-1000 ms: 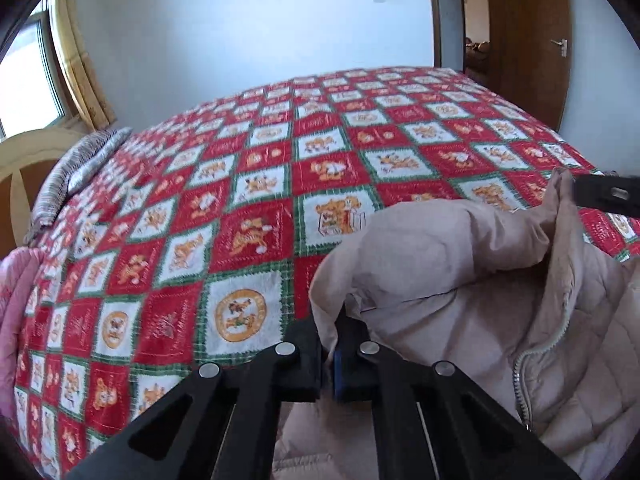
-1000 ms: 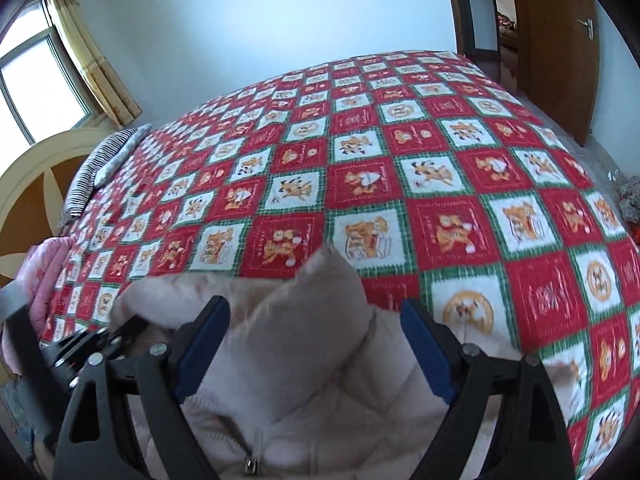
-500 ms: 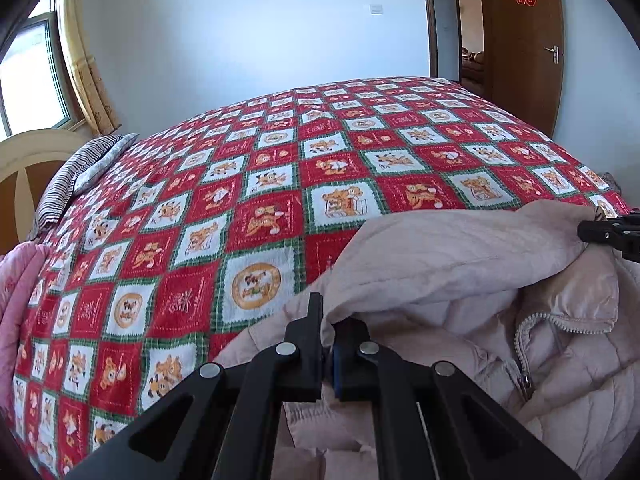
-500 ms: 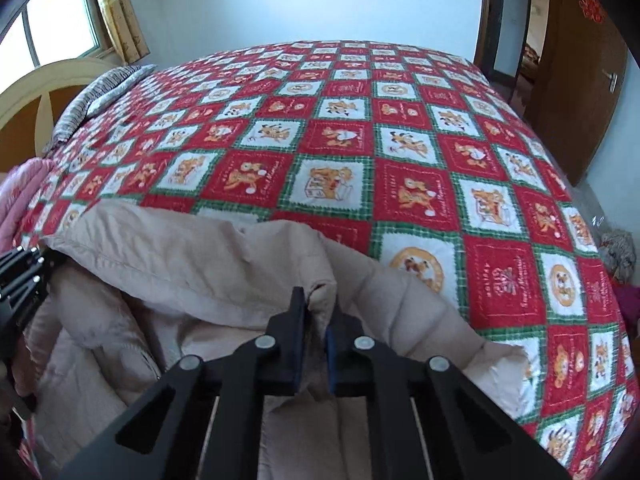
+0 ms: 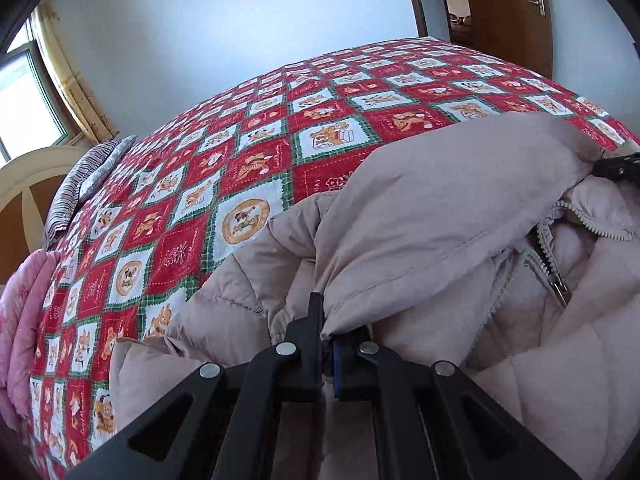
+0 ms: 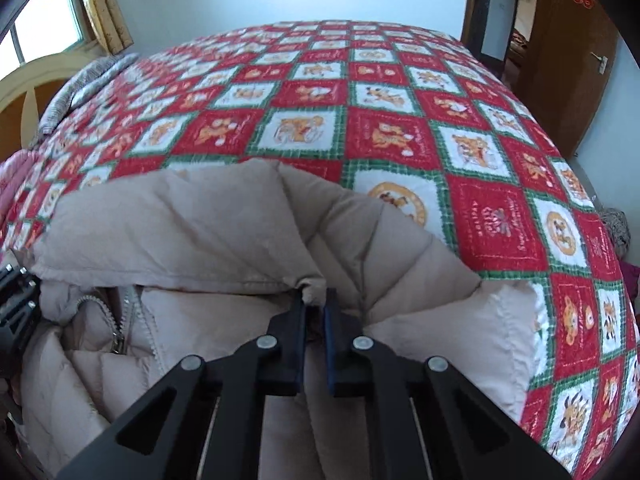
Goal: Fold large clothes
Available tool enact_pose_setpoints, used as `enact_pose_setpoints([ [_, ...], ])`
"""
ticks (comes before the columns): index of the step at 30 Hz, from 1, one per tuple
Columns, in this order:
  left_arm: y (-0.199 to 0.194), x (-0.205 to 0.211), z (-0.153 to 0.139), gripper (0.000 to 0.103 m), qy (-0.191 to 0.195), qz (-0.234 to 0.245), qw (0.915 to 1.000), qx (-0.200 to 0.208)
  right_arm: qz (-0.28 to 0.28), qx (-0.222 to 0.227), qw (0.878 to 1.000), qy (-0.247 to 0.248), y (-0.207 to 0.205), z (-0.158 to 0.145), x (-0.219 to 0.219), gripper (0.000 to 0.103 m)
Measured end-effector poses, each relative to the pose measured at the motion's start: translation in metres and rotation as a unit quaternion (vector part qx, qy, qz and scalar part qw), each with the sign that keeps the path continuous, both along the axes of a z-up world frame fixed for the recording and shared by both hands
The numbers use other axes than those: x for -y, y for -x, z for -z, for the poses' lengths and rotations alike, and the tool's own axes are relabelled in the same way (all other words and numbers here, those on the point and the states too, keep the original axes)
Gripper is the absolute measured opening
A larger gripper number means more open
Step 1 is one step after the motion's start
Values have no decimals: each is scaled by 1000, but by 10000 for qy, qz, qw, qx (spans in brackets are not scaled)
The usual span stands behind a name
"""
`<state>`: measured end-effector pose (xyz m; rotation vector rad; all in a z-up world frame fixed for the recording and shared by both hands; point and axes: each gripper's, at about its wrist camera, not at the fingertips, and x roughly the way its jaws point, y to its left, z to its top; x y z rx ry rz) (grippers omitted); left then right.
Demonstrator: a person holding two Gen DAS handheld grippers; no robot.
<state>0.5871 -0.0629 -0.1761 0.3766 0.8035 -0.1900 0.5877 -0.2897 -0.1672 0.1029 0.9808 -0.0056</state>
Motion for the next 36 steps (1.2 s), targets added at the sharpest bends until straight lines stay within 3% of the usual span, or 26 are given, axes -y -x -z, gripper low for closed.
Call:
enact_pose_setpoints([
  [2, -2, -3, -2, 3, 91, -40, 10000, -4, 115, 120, 9995, -276, 7, -13, 5, 12],
  [4, -2, -3, -2, 3, 109, -29, 9999, -2, 296, 375, 9984, -296, 18, -30, 8, 22],
  [6, -2, -2, -1, 3, 83, -30, 10000, 4, 443, 744, 9961, -144, 25, -48, 4, 42],
  [9, -2, -1, -1, 4, 64, -75, 9999, 58, 390, 1284, 9908, -185, 24, -64, -8, 60],
  [11, 0, -2, -5, 5, 72, -134, 9998, 152, 38, 1327, 9903, -418, 8, -59, -20, 69],
  [15, 13, -4, -22, 8, 136, -202, 9990, 382, -239, 790, 9965, -98, -29, -21, -44, 68],
  [18, 29, -13, -43, 12, 494, -183, 9970, 568, -200, 490, 9986, -72, -39, 2, -45, 66],
  [20, 40, -22, -60, 40, 778, -219, 9936, 787, -224, 429, 9988, -58, -36, 9, -45, 66],
  [21, 44, -24, -68, 75, 873, -291, 9912, 951, -248, 430, 9988, -54, -34, 12, -43, 66],
  [22, 46, -26, -76, 98, 981, -390, 9873, 1183, -264, 425, 9987, -37, -33, 13, -42, 66],
  [24, 41, -21, -92, 98, 1152, -468, 9796, 1578, -305, 379, 9988, -3, -31, 17, -41, 66],
  [28, -5, 16, -97, 98, 595, -556, 9854, 1494, -391, 234, 9989, 140, -29, 19, -45, 66],
  [30, -40, 31, -74, 98, -15, -859, 9881, 1277, -408, 192, 9988, 165, -28, 18, -46, 66],
  [32, -67, 36, -38, 98, -460, -1030, 9909, 737, -433, 138, 9989, 151, -25, 15, -44, 66],
  [34, -72, 31, -11, 98, -500, -1116, 9916, 432, -402, 212, 9989, 132, -16, 3, -42, 65],
  [36, -67, 26, 0, 98, -417, -1119, 9919, 431, -337, 570, 9978, 64, -5, -17, -42, 65],
])
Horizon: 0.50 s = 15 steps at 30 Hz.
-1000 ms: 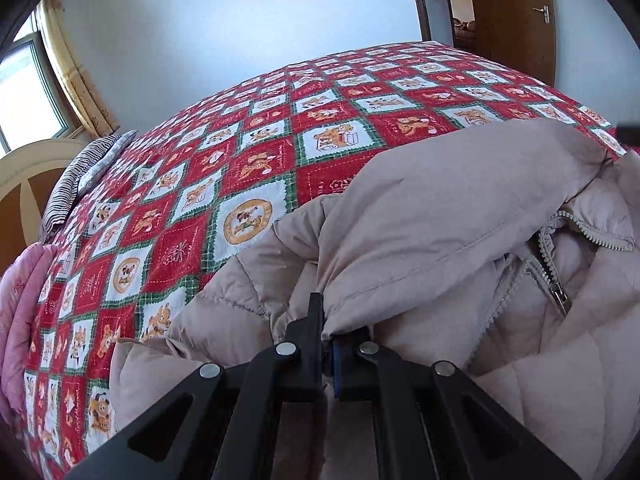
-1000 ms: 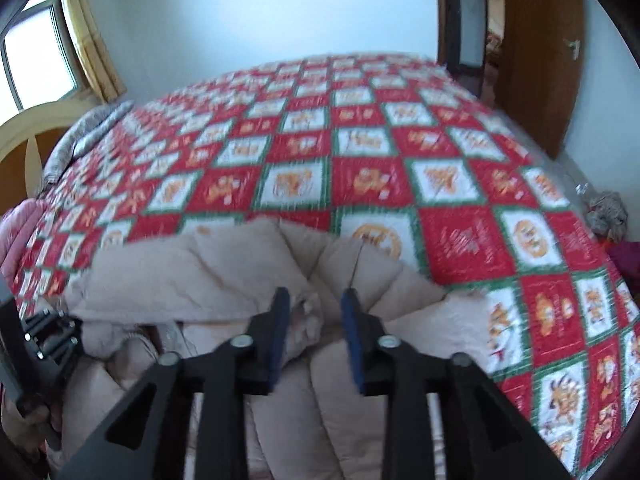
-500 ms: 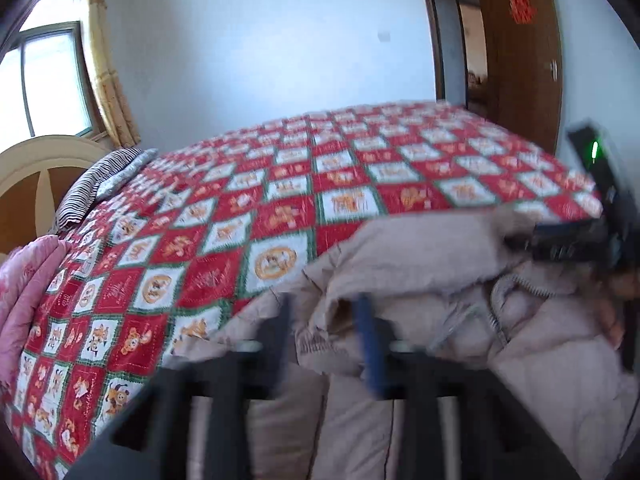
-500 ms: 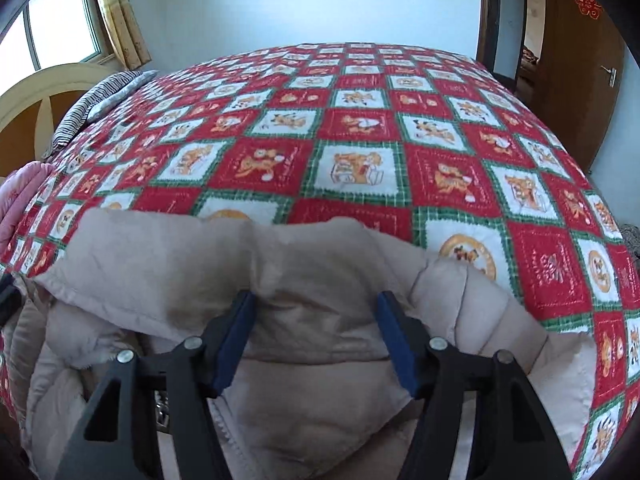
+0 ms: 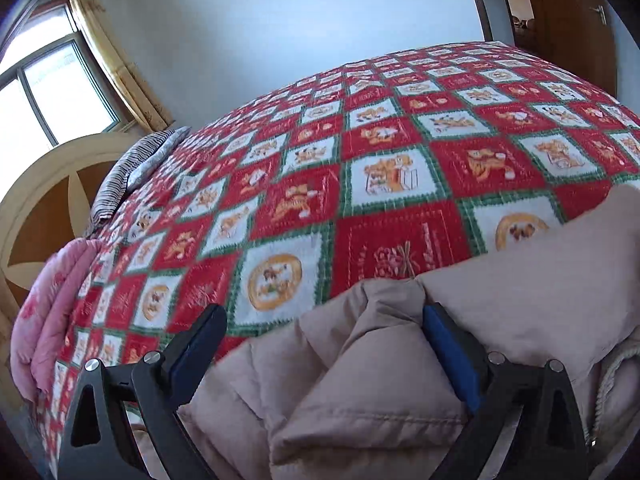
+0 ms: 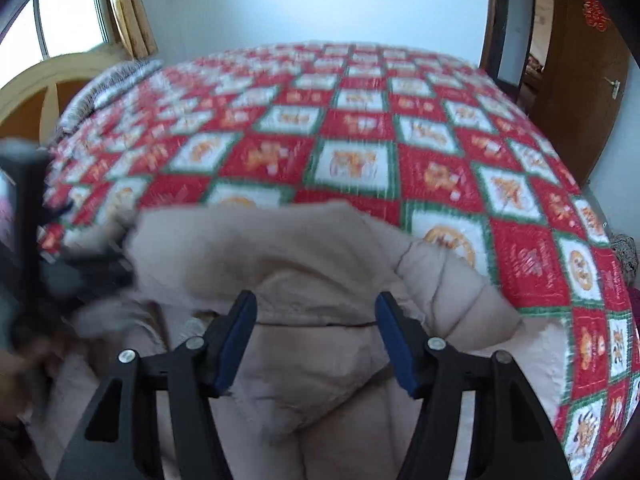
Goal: Fold large clothes
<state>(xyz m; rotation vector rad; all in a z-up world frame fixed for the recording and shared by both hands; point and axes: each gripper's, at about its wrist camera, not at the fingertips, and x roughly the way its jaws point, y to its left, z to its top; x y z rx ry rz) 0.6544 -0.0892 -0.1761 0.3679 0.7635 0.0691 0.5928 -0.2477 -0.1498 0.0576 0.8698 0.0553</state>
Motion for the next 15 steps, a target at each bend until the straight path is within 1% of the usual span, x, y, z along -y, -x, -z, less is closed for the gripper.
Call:
enact_pose_setpoints([
  [1, 2, -1, 0, 98, 44, 3, 10000, 58, 50, 282, 9996, -50, 6, -13, 0, 65],
  [3, 0, -1, 0, 98, 32, -16, 10000, 45, 83, 772, 9968, -187, 10, -30, -5, 65],
  [4, 1, 0, -2, 98, 12, -9, 10000, 61, 27, 916, 9956, -216, 6, -34, -9, 65],
  [5, 2, 3, -4, 98, -32, -9, 10000, 88, -47, 962, 9951, -220, 0, -34, -14, 65],
  [6, 3, 4, -8, 98, -48, -35, 9999, 135, -124, 870, 9960, -189, -9, -29, -19, 65],
  [7, 7, 3, -17, 98, 72, -30, 9997, 250, -143, 689, 9975, -90, -19, -21, -22, 65],
  [9, 17, 6, -38, 98, 454, 112, 9975, 533, -122, 443, 9989, -75, -34, -4, -22, 65],
  [10, 18, 8, -45, 98, 593, 181, 9964, 581, -122, 335, 9993, -100, -39, 5, -20, 65],
  [11, 16, 13, -46, 98, 652, 224, 9961, 549, -75, 232, 9997, -86, -42, 13, -17, 65],
  [12, 12, 17, -43, 98, 645, 251, 9967, 431, -29, 154, 9998, -108, -43, 19, -14, 65],
  [13, 6, 22, -37, 98, 609, 262, 9975, 262, -18, 115, 9998, -166, -43, 24, -11, 65],
  [14, -2, 27, -23, 98, 542, 256, 9982, 9, -14, 110, 9997, -227, -42, 28, -9, 65],
  [15, -7, 30, -12, 98, 486, 209, 9985, -155, -4, 111, 9996, -272, -41, 30, -7, 65],
])
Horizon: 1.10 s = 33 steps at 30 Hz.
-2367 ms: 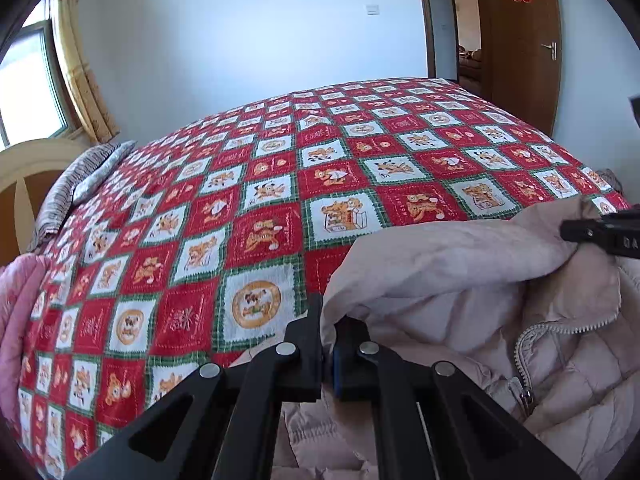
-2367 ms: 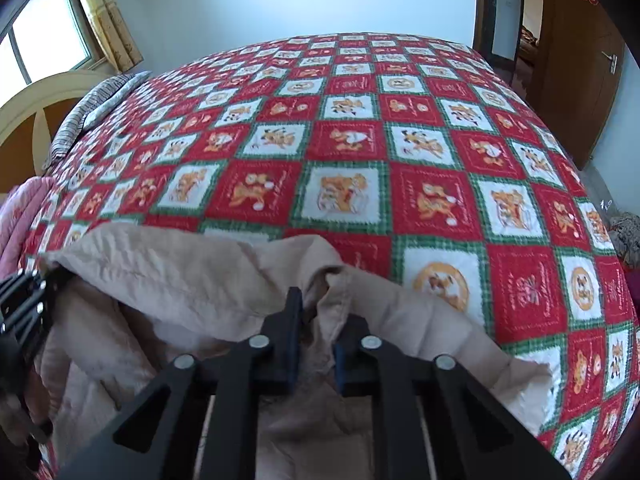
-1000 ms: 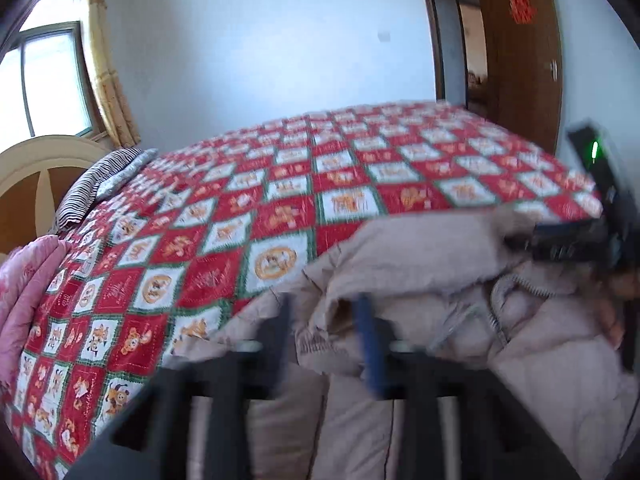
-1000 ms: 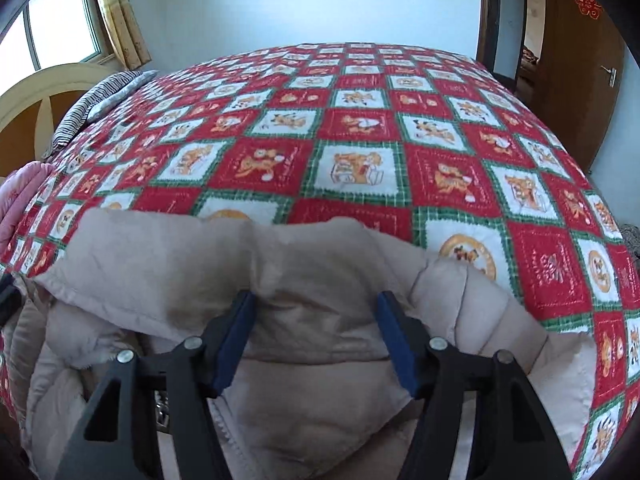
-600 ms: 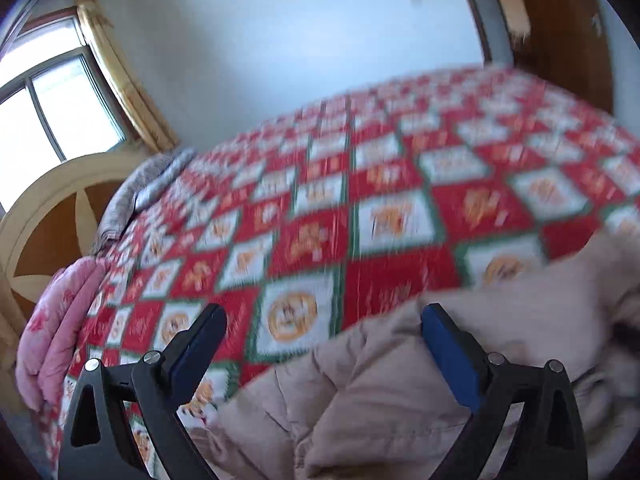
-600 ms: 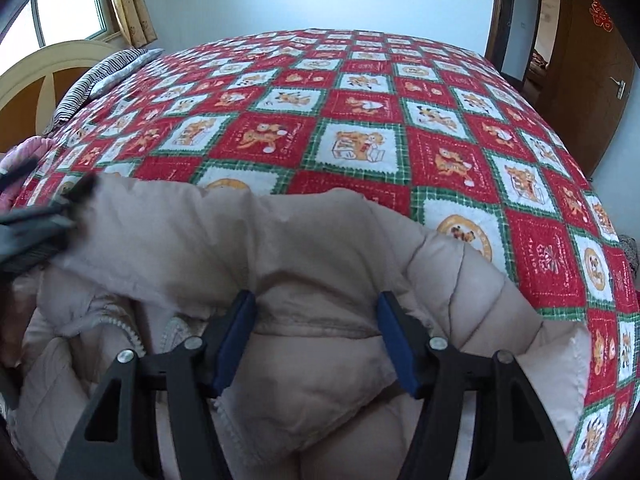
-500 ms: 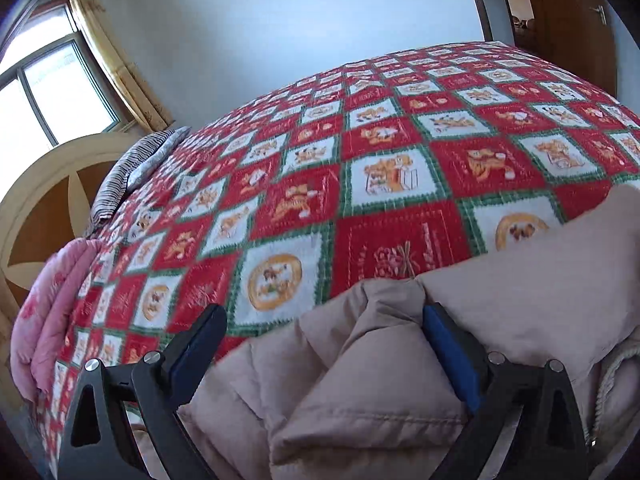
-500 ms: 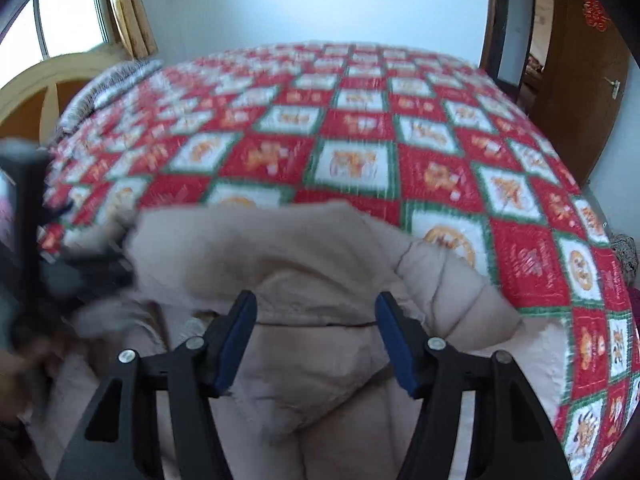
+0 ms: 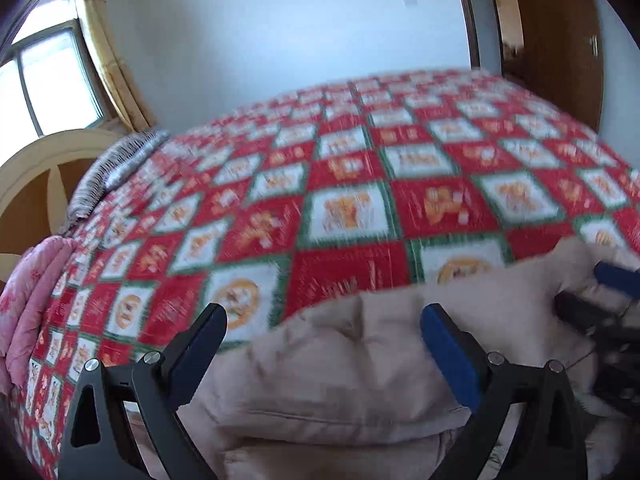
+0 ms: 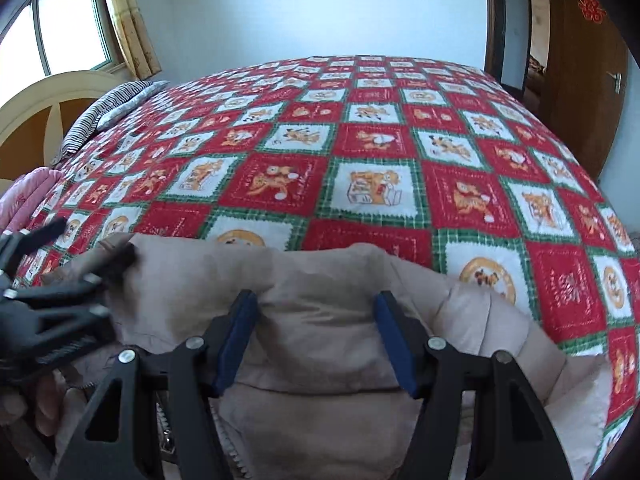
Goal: Fold large clothes
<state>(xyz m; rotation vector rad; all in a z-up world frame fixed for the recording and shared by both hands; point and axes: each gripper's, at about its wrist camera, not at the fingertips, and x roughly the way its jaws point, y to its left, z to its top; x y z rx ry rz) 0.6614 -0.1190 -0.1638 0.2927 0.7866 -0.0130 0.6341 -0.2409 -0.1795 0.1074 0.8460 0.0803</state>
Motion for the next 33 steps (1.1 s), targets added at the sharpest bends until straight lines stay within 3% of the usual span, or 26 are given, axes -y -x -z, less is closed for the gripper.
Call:
enact_pose_setpoints([
  [8, -9, 2, 28, 98, 121, 33, 9994, -311, -109, -114, 9999, -66, -1, 17, -3, 65],
  [21, -15, 0, 37, 102, 151, -61, 9989, -440, -89, -280, 9979, 583, -6, 27, -18, 66],
  [33, -14, 2, 38, 102, 105, -69, 9991, -398, -67, -293, 9975, 639, -6, 29, -19, 66],
])
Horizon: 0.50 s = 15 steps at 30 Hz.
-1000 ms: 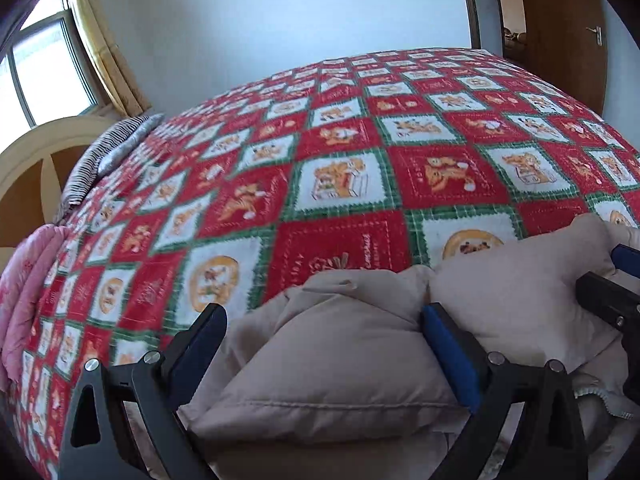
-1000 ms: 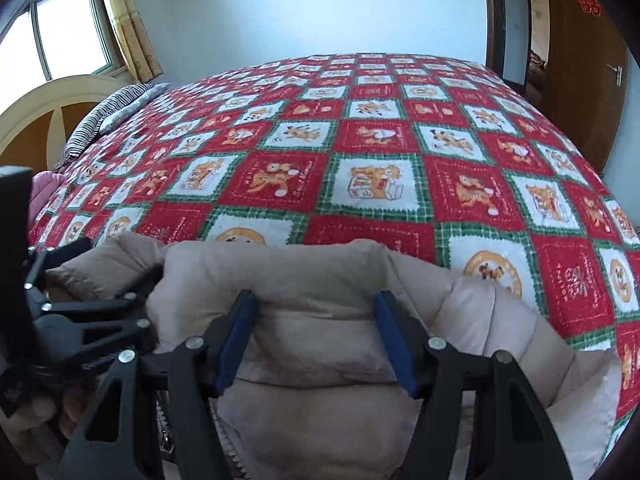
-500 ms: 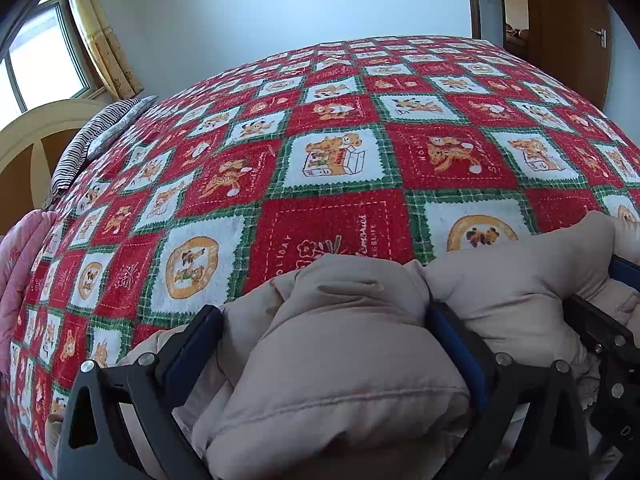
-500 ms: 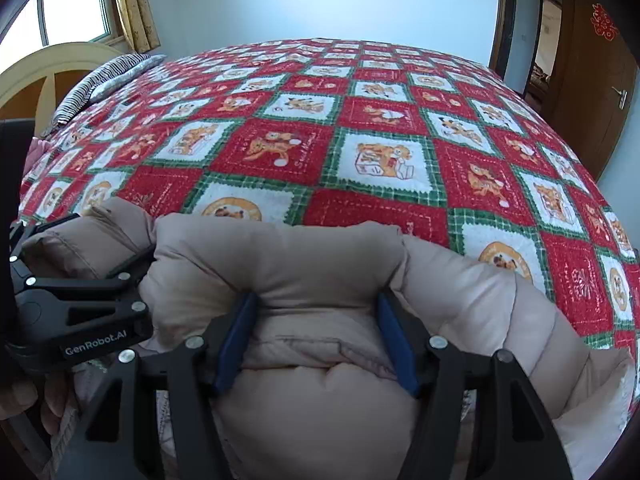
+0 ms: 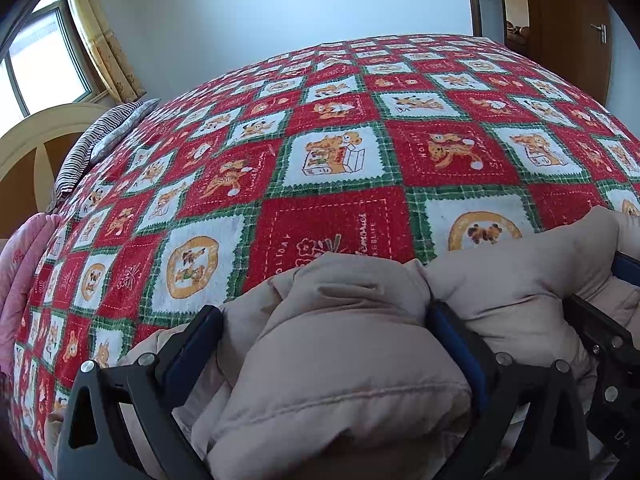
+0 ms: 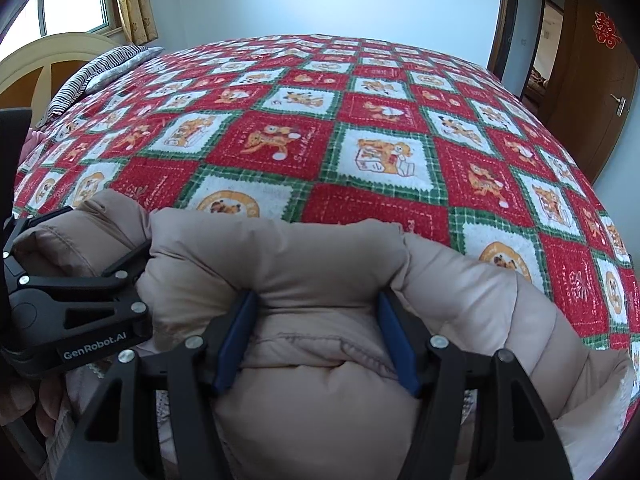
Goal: Fold large clothes
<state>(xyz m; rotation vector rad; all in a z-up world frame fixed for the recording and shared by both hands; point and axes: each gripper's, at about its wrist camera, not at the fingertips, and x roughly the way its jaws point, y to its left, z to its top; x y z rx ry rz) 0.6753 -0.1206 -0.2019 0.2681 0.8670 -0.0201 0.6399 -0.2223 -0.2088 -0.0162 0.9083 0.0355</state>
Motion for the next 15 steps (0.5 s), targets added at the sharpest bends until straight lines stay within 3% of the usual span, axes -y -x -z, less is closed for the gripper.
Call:
enact_pose_setpoints([
  [15, -1, 0, 2, 102, -24, -9, 10000, 1, 25, -3, 10000, 16, -1, 1, -1, 67],
])
